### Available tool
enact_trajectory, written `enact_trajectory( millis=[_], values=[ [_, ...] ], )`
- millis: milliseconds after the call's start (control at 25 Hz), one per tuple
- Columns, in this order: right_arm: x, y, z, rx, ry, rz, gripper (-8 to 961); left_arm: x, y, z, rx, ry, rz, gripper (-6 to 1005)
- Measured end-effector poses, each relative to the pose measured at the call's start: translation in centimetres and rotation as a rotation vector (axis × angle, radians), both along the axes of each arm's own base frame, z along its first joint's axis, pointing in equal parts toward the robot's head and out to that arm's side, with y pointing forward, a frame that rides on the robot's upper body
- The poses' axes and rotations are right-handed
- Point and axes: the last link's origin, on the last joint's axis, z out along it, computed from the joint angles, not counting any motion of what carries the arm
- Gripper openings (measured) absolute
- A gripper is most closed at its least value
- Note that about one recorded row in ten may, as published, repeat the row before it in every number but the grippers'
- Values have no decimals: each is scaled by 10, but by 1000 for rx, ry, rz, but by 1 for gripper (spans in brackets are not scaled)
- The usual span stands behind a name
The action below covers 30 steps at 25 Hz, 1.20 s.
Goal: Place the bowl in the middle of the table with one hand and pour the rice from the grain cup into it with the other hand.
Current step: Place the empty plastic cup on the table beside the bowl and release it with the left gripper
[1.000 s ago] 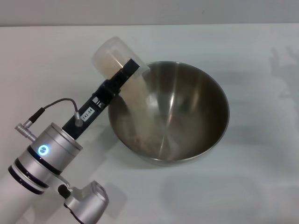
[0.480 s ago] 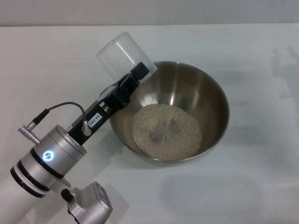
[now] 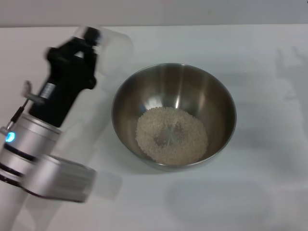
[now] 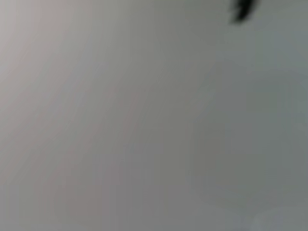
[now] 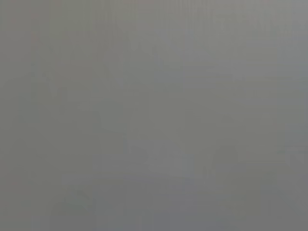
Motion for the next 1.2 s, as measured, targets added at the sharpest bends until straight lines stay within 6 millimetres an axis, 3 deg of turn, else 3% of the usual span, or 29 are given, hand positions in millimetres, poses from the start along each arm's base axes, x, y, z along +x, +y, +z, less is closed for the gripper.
enact_trajectory(
  millis=[240,440,560,600,640,1200],
  values=[
    [-2,3,-1,-9,6,5,411,-31,13,13,-239,-607,270,22],
    [-3,4,-2,-13,7,8,410,-54,21,11,-309,-833,436,22],
    [-4,3,-2,-14,8,8,410,-54,21,11,-309,-833,436,22],
    [-4,3,-3,-14,8,8,410,-72,26,7,-363,-1003,561,22],
    [-4,3,-3,-15,9,8,410,-77,26,6,-379,-1041,586,22],
    [-2,2,-4,-18,12,0,410,-90,24,-2,-419,-1087,676,84]
  ],
)
